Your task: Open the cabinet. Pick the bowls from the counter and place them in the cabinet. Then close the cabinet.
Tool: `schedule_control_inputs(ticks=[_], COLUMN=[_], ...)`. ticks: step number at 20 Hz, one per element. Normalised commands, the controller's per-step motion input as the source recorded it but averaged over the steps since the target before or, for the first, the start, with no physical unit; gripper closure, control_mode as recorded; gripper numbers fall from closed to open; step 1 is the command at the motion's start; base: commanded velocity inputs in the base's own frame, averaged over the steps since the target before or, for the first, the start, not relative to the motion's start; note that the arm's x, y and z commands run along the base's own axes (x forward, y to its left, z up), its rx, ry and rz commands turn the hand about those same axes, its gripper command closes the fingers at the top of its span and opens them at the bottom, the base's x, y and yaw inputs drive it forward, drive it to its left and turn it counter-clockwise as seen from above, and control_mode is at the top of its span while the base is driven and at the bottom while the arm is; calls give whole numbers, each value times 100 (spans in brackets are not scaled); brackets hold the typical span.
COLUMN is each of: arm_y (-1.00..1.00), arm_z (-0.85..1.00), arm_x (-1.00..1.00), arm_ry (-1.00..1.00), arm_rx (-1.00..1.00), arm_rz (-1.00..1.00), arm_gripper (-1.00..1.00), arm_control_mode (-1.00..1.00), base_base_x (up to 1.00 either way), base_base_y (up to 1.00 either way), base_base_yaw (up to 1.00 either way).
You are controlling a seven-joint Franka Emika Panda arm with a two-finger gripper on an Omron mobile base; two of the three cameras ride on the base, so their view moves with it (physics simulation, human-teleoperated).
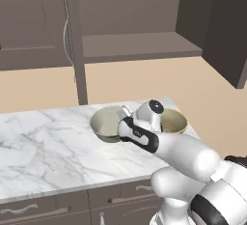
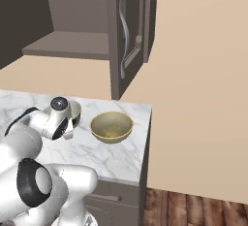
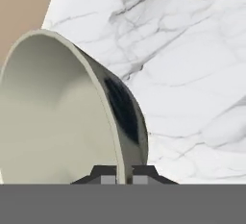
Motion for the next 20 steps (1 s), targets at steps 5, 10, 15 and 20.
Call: schedule_control_inputs(ticks=[5,10,15,20], arm_y=[0,0,-14,-31], arm_z=[3,19,23,63], arm_x=[-94,-19,-32,-75], arm_ry=[-28,-10,-4,-8], arm_rx=[0,0,3,11], arm_rz=[0,0,-1,-7], arm_gripper=[100,100,100,100], arm_control_mode=[-100,-100,-100,-100], base_base_x=[0,0,0,0], base_base_y=[0,0,0,0], base_base_yaw=[0,0,0,0])
